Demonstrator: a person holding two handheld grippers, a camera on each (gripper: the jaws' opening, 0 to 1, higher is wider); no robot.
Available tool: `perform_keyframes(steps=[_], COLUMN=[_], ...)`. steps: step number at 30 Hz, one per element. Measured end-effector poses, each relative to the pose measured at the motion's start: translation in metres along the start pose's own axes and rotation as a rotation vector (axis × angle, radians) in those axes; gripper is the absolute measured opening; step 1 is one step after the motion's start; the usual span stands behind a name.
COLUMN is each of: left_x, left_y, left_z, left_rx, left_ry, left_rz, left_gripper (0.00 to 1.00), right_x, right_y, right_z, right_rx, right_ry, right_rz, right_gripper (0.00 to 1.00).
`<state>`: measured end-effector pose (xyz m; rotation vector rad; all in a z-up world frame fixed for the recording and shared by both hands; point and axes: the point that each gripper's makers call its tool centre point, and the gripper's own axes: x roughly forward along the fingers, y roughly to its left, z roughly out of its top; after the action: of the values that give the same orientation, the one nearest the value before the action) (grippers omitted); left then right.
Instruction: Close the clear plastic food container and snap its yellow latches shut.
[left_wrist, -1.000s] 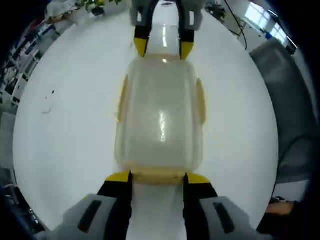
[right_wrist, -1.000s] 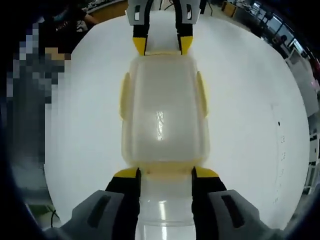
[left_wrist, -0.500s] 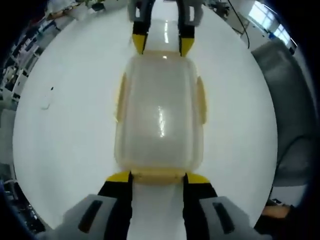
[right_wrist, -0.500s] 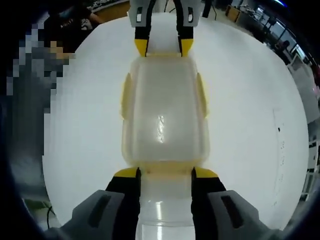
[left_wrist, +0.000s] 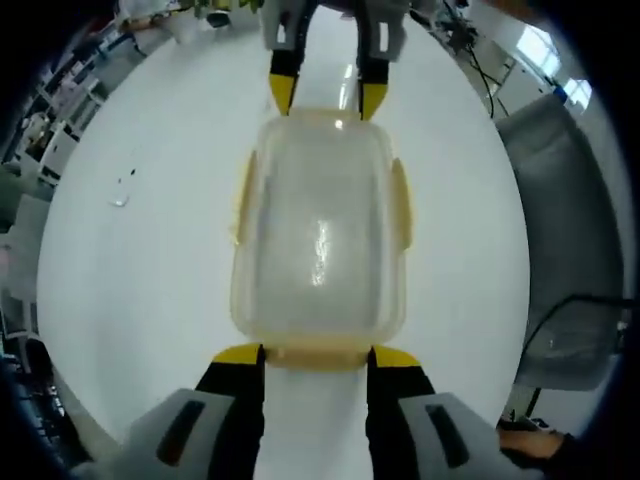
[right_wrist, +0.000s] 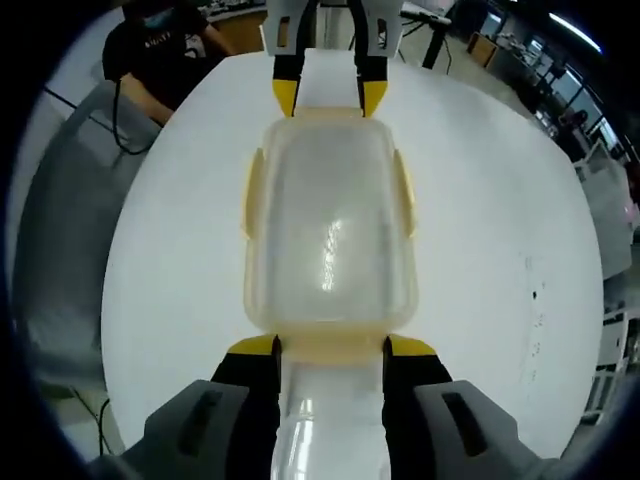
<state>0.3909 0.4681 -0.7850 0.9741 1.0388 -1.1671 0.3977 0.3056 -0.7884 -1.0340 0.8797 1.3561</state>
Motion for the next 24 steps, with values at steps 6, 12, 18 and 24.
perform_keyframes(steps=[6, 12, 18, 24], left_x=[-0.021, -0.02, -0.005, 0.016], left_y=[0.002, 0.004, 0.006, 0.006], left_z=[0.034, 0.075, 0.119, 0.156], left_rx=[0.017, 0.049, 0.097, 0.152], left_ry=[-0.029, -0.064, -0.085, -0.102], left_rz=[0.04, 0.057, 0.065, 0.077], left_gripper=[0.34, 0.34, 0.34, 0.34], right_x=[-0.035, -0.064, -0.077, -0.085], right_y=[0.001, 0.003, 0.006, 0.008], right_z=[-0.015, -0.049, -0.091, -0.127], right_rx=[-0.004, 0.012, 0.048, 0.085], right_ry=[-0.002, 0.016, 0.052, 0.063], right_rz=[-0.05, -0.09, -0.113, -0.124], right_gripper=[0.36, 0.36, 0.36, 0.36])
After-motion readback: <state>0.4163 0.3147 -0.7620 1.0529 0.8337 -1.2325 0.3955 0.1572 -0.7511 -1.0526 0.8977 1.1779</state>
